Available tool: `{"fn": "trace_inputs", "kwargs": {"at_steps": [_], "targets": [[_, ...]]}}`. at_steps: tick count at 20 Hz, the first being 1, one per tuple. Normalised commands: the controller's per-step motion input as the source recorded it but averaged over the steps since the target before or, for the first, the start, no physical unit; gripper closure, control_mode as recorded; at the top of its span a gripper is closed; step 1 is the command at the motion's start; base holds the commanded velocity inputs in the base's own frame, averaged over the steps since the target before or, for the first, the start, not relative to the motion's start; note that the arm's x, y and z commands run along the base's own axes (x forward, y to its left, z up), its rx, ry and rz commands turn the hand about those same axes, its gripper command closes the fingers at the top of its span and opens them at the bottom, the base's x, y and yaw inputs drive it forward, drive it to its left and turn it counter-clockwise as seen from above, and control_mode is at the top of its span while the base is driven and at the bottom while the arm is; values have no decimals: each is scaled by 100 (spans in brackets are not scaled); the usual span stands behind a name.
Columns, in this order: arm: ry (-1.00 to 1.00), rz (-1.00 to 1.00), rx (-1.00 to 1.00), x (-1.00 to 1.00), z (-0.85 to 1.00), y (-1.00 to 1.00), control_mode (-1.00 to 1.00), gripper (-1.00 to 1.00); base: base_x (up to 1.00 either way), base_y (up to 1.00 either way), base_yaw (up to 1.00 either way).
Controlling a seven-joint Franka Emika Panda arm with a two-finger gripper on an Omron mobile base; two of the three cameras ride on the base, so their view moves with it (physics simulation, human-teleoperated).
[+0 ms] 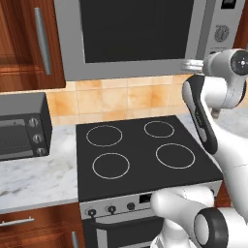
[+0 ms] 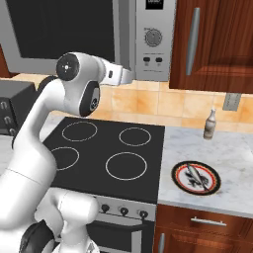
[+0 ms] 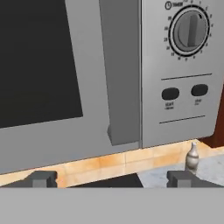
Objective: Pick the fish from the counter and place it in the microwave. Then turn on the microwave.
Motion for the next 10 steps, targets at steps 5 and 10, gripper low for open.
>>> {"fn": "trace_inputs", "kwargs": {"at_steps": [5,10], "targets": [[0,0,0,23,44,-4,-100,-100,0,0,0],[-1,0,0,26,42,-8,-100,-100,0,0,0]]}}
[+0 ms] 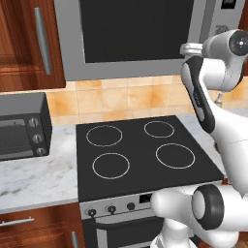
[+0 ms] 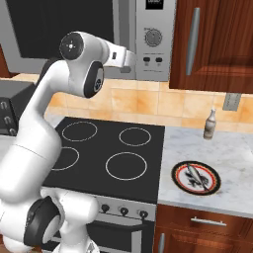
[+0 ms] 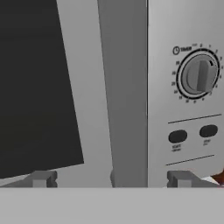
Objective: Pick the fish from the counter and place it in the microwave. Then turn on the microwave.
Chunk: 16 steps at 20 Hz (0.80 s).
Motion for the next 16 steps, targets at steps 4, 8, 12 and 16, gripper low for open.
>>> {"fn": "trace_inputs", "kwargs": {"at_steps": [4,8,12,16], "targets": [[-1,0,0,24,33,-15,-100,-100,0,0,0],[0,0,0,17,22,-23,-100,-100,0,0,0],[0,0,0,14,14,-25,-100,-100,0,0,0],[0,0,0,23,7,-18,-100,-100,0,0,0]]}}
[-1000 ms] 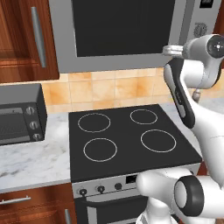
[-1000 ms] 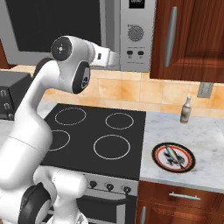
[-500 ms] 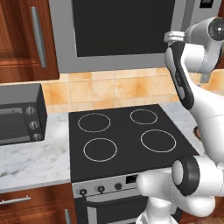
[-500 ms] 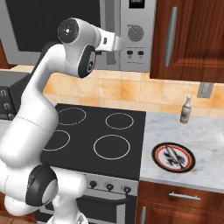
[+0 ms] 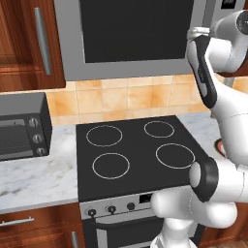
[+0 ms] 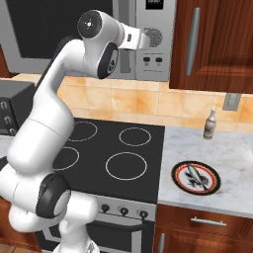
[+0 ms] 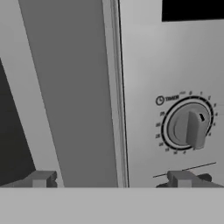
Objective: Pick the fish from the counter and place it in the microwave. Then turn on the microwave.
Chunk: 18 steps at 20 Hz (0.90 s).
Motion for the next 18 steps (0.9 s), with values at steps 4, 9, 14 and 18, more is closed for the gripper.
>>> {"fn": "trace_inputs", "kwargs": {"at_steps": [4,9,14,18], "targets": [[0,0,0,35,2,-6,-100,-100,0,0,0],[0,0,0,35,0,-2,-100,-100,0,0,0],[0,0,0,37,0,0,-100,-100,0,0,0],[0,0,0,31,0,0,-100,100,0,0,0]]}}
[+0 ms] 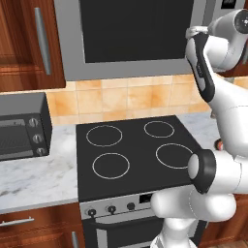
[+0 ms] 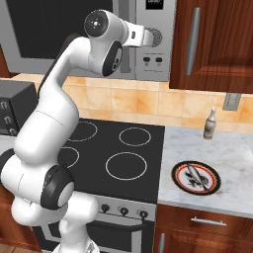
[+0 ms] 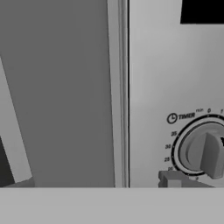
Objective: Pick the fish from the counter and place it in the microwave. Then turn on the microwave.
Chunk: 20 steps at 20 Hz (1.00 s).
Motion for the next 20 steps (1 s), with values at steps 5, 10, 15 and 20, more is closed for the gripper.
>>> {"fn": "trace_inputs", "kwargs": {"at_steps": [5,10,15,20], "targets": [[0,0,0,3,0,0,-100,100,0,0,0],[0,-1,0,-16,2,4,-100,100,0,0,0],[0,-5,0,-63,18,8,-100,100,0,0,0],[0,-9,0,-95,23,7,-100,100,0,0,0]]}}
